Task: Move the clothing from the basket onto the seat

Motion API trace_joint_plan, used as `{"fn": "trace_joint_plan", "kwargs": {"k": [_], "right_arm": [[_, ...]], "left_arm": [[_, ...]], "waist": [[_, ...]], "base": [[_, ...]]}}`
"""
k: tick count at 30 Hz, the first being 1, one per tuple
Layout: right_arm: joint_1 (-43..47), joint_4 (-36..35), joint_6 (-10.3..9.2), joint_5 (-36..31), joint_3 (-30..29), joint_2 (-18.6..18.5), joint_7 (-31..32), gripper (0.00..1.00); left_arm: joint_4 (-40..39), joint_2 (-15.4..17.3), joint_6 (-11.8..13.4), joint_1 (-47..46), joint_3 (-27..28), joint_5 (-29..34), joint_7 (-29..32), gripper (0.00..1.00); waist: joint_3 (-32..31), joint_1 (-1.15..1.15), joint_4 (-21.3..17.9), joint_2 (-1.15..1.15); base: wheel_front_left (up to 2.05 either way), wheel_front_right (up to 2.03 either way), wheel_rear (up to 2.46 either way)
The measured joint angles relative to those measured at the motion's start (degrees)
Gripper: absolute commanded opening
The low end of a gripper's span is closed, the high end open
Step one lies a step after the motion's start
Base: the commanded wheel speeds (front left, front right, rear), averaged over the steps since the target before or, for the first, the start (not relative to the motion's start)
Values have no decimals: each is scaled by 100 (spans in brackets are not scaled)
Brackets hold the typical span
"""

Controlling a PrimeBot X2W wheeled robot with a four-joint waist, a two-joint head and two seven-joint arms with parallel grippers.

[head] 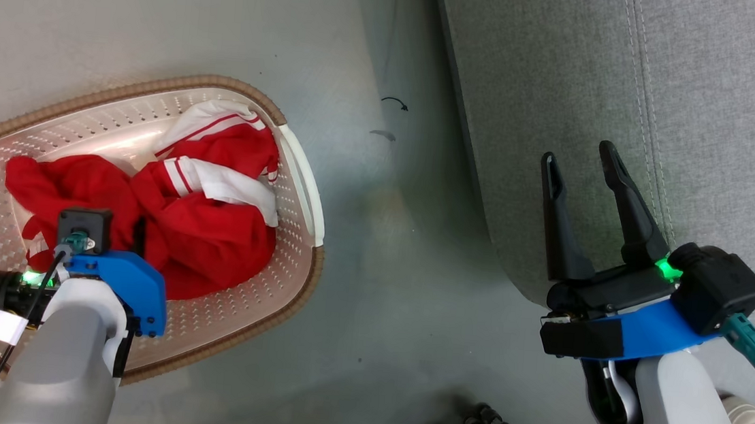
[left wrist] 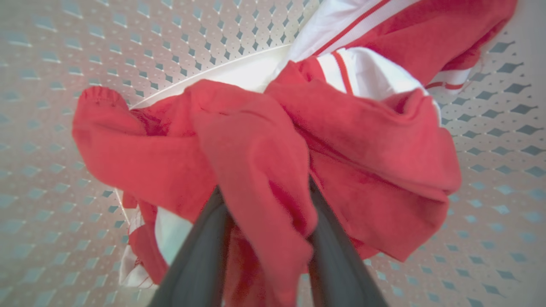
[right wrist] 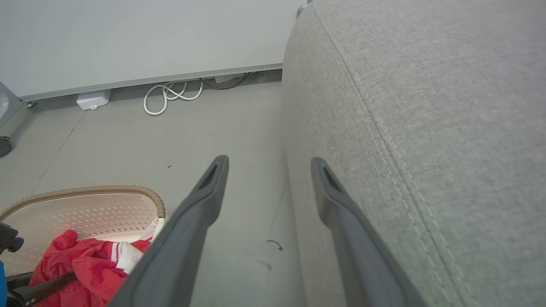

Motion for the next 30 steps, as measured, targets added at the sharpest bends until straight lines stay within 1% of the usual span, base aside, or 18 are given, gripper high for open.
{"fn": "trace_joint_plan", "kwargs": {"k": [6, 18, 24, 30], "right_arm": [[-23, 11, 0, 47, 34, 0, 0, 100], [-47, 70, 0, 21, 16, 1, 0, 100], [-51, 121, 0, -94, -35, 2, -1, 100], [-41, 241, 0, -285, -118, 3, -1, 100]], "left_arm": [[97, -5, -19, -79, -65, -3, -49, 0], [291, -97, -52, -95, -183, -63, -138, 0], [322, -202, -79, -58, -256, -98, -226, 0], [253, -336, -181, 64, -408, -67, -312, 0]], "waist": [[6, 0, -4, 0], [-209, 0, 93, 0], [-518, 0, 218, 0], [-1018, -1, 427, 0]], "base": [[0, 0, 0], [0, 0, 0], [0, 0, 0], [0, 0, 0]]}}
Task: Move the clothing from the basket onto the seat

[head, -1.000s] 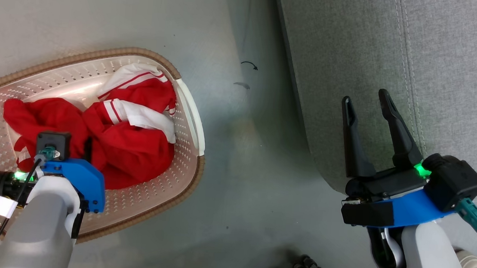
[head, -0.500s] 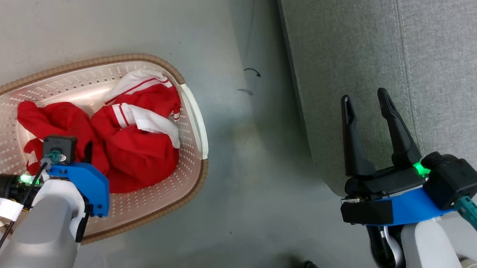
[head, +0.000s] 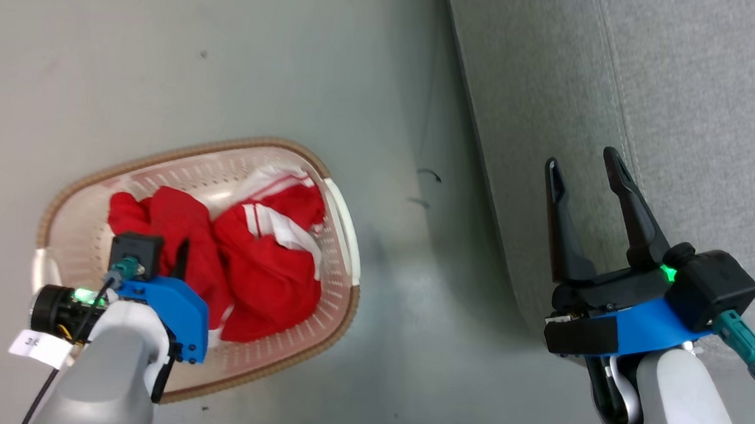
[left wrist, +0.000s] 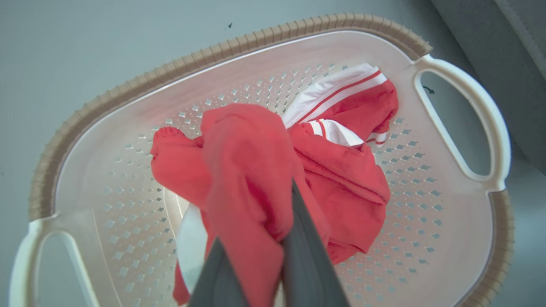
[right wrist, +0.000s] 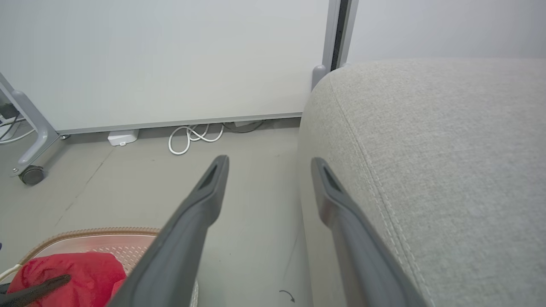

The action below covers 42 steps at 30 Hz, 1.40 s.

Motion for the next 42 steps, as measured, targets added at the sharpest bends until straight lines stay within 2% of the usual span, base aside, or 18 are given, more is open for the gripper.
{"fn": "trace_joint_plan", "kwargs": {"k": [7, 19, 35, 42], "right_arm": [[103, 177, 0, -183, -87, 1, 0, 100], [507, 491, 0, -276, -66, 1, 0, 100], [856, 765, 0, -241, 29, 1, 55, 100], [1003, 783, 0, -167, 115, 1, 121, 100]], "left_arm": [[-255, -169, -126, 261, -170, 2, -33, 0], [-1294, -365, -244, 660, -598, -99, -41, 0], [-2362, -508, -270, 186, -2000, -889, -34, 0], [-2593, -525, -270, -203, -2365, -1305, 25, 0]], "waist": [[-736, 0, 316, 0], [-2028, -1, 837, 0], [-3039, -1, 1255, 1], [-3342, -1, 1328, 1]], "base": [[0, 0, 0], [0, 0, 0], [0, 0, 0], [0, 0, 0]]}}
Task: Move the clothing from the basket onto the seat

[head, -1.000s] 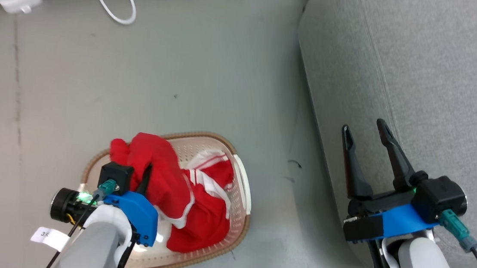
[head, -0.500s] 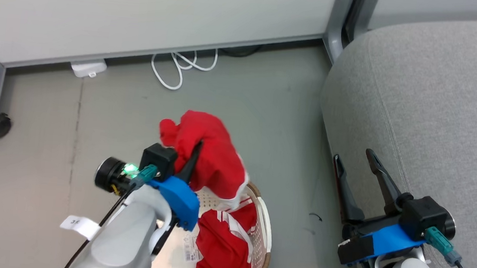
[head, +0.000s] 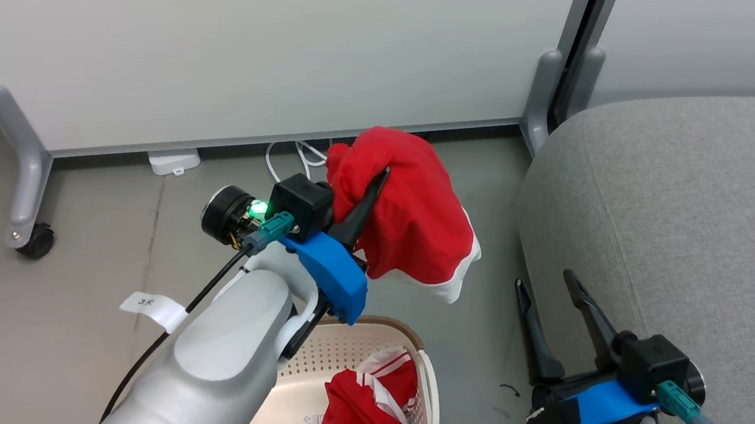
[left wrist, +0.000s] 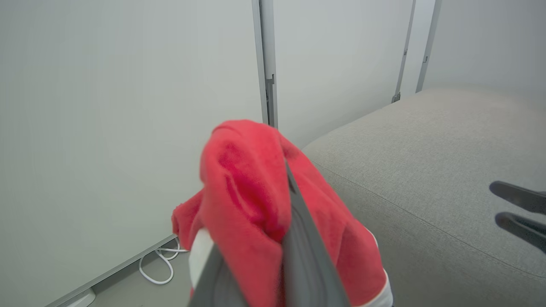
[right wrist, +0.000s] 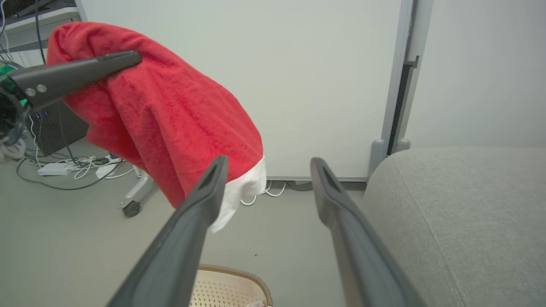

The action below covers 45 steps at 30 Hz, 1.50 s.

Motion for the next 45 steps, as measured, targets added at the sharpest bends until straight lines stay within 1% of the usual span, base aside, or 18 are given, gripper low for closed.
{"fn": "trace_joint_plan", "kwargs": {"k": [11, 12, 20, 25, 26, 27, 29, 32, 38, 43, 45], "right_arm": [[96, -36, 0, 45, 215, -1, 115, 100], [98, -42, 0, 152, 229, 0, 115, 100], [96, -19, 0, 220, 278, -1, 123, 100], [-141, 43, 0, 234, 381, 0, 326, 100], [-323, 131, 0, 203, 436, -1, 460, 100], [-323, 131, 0, 203, 436, -1, 460, 100], [-606, 366, 0, 176, 541, -1, 736, 100], [-899, 625, 0, 200, 678, -1, 955, 100], [-1421, 1067, 0, 372, 950, 1, 1076, 100], [-1761, 1483, 0, 131, 943, 0, 1123, 100], [-1859, 1623, 0, 132, 936, -1, 1124, 100]], "left_arm": [[-286, -10, 0, -394, -635, -662, 199, 0], [-314, -9, 0, -467, -713, -724, 198, 0], [-335, -9, 108, -524, -923, -873, 116, 0], [-319, -9, 137, -546, -1026, -973, 102, 0], [-303, -9, 148, -559, -1068, -1007, 94, 0], [-303, -9, 148, -559, -1068, -1007, 94, 0], [-298, -8, 156, -579, -1129, -1047, 82, 0], [-301, -9, 180, -616, -1196, -1102, 76, 0], [-321, -9, 203, -685, -1348, -1207, 62, 0], [-333, -8, 204, -716, -1492, -1324, 60, 0], [-342, -8, 204, -738, -1539, -1371, 60, 0]], "waist": [[-264, 0, 31, 0], [-289, 1, 40, 0], [-284, 0, 39, 0], [-228, 1, 49, 0], [-202, 1, 55, 0], [-202, 1, 55, 0], [-167, 1, 64, 0], [-135, 2, 90, 0], [-78, 1, 138, 0], [-48, 2, 184, 0], [-42, 2, 203, 0]], "base": [[0, 0, 0], [0, 0, 0], [0, 0, 0], [0, 0, 0], [0, 0, 0], [0, 0, 0], [0, 0, 0], [0, 0, 0], [0, 0, 0], [0, 0, 0], [0, 0, 0]]}}
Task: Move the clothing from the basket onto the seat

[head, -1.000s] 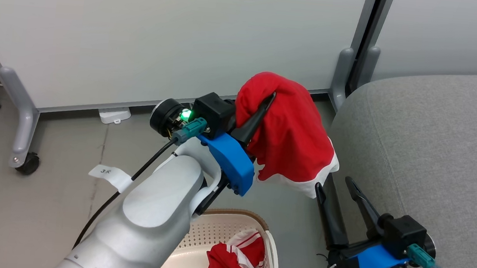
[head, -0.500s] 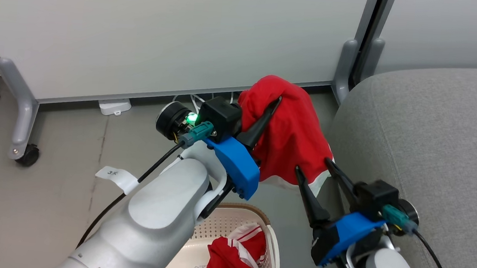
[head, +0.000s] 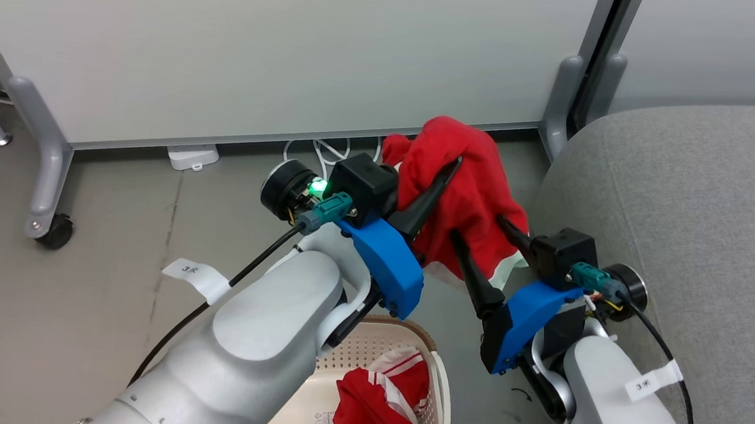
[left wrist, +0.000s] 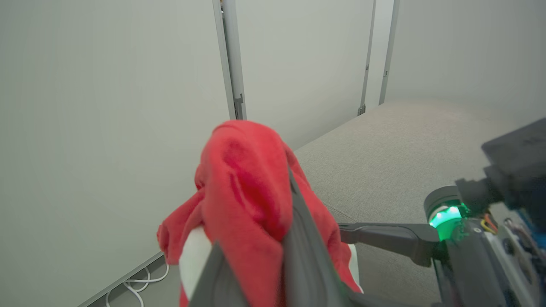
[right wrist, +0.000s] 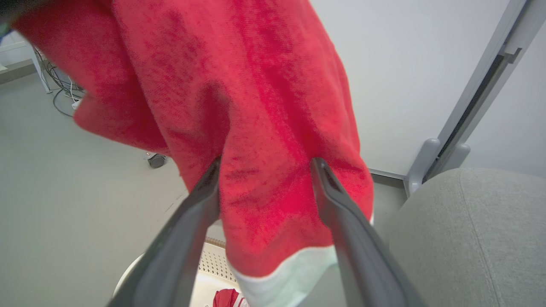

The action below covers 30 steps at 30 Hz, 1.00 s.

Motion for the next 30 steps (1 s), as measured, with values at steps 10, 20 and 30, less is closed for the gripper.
{"fn": "trace_joint_plan", "kwargs": {"k": [10, 20, 30], "right_arm": [[-424, 567, 0, 127, 181, 0, -4, 0], [-507, 890, 0, 478, 442, 0, -212, 0], [-514, 1082, 0, 614, 482, 0, -357, 0]], "left_arm": [[-13, 0, 0, -42, -235, -192, 1, 0], [103, 0, 31, -62, -372, -343, -9, 0], [205, 0, 78, -35, -456, -513, -49, 76]], "waist": [[-26, 0, 45, 0], [-118, 0, -10, 0], [-207, 0, -54, 0]], "base": [[0, 0, 0], [0, 0, 0], [0, 0, 0]]}}
